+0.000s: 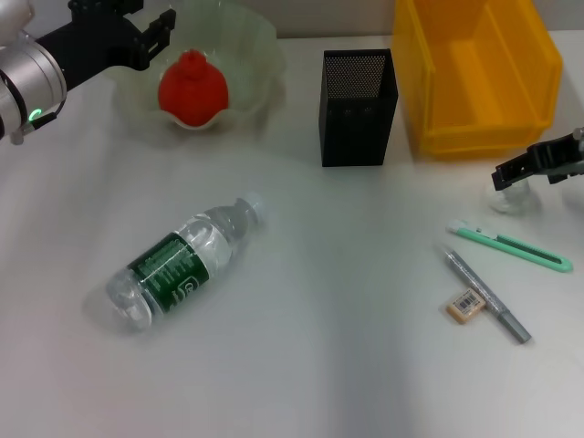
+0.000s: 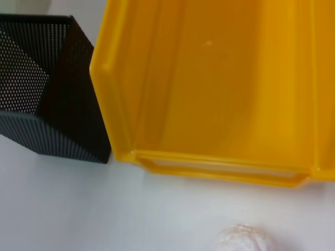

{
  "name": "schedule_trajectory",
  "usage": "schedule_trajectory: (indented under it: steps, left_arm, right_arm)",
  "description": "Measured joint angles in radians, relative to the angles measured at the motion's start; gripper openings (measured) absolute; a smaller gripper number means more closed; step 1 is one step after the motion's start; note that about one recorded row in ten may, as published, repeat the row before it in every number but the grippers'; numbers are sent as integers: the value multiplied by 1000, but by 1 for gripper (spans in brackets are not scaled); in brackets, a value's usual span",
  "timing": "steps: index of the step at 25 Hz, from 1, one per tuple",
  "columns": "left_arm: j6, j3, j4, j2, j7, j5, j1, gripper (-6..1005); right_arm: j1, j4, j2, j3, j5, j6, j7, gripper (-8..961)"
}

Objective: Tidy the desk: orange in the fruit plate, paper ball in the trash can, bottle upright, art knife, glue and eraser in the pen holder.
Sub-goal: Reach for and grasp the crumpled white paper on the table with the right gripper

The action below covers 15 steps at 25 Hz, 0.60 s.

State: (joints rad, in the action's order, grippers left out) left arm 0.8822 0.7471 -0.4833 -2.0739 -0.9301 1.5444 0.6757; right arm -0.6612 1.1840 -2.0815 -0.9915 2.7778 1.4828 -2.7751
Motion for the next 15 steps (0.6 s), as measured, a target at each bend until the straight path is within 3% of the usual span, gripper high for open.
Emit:
schedule_trajectory:
  steps: [15]
  left_arm:
    - [15, 0, -9, 1, 10, -12, -17, 499]
  right_arm:
    - [-35, -137, 3, -10, 2, -102, 15, 841]
